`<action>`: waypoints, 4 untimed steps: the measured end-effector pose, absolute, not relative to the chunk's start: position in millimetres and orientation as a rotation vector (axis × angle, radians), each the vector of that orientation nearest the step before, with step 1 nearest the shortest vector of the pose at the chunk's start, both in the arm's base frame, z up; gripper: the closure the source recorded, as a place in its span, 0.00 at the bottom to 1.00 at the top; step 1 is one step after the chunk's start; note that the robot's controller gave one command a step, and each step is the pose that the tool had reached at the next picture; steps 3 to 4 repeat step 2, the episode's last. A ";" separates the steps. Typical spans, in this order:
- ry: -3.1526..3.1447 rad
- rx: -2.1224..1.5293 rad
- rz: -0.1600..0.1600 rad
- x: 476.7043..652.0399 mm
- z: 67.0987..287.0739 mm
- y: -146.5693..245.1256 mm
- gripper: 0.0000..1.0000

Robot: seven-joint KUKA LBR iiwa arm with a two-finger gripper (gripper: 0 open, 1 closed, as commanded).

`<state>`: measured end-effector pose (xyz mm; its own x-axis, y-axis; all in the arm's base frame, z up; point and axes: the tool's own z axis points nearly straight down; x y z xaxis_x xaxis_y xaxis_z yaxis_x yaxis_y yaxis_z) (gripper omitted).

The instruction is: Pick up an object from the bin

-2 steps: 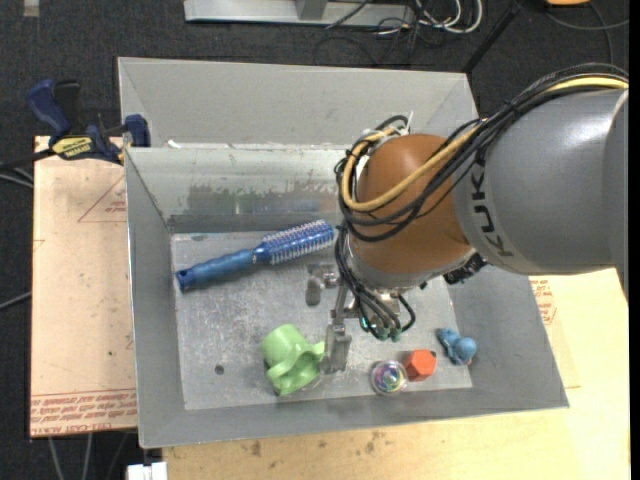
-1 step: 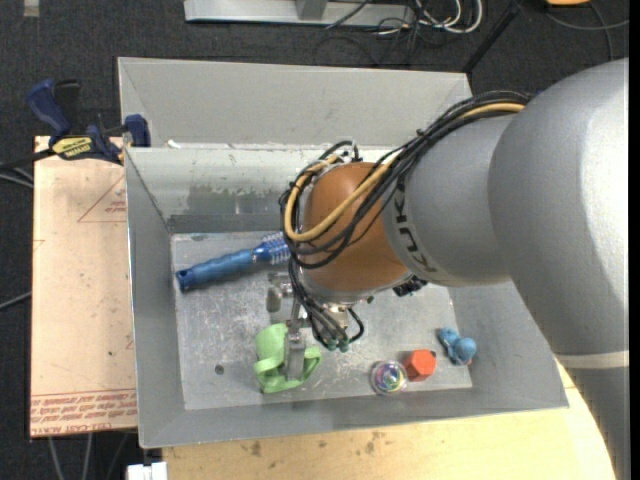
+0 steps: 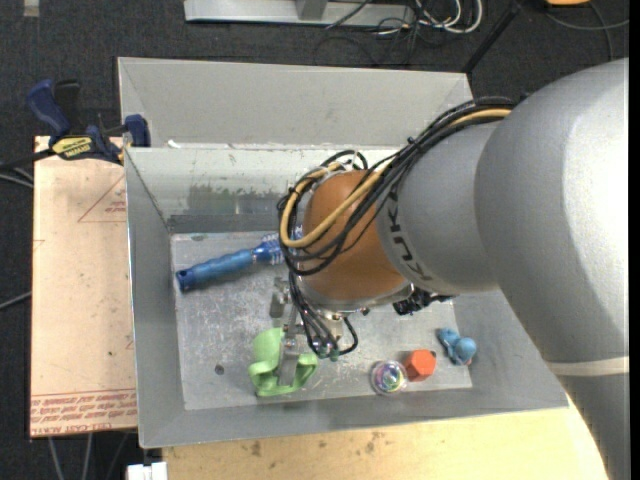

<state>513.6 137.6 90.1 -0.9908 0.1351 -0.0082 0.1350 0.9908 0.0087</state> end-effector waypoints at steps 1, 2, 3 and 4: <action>3.119 0.211 0.021 515.5 93.8 139.6 1.00; 3.124 0.209 0.006 520.8 207.5 133.9 1.00; 3.124 0.209 0.006 520.8 207.5 133.9 1.00; 3.124 0.209 0.006 520.8 207.5 133.9 1.00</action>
Offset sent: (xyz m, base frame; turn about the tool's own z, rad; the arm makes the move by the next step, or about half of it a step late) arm 0.0000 0.0000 0.0000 0.0000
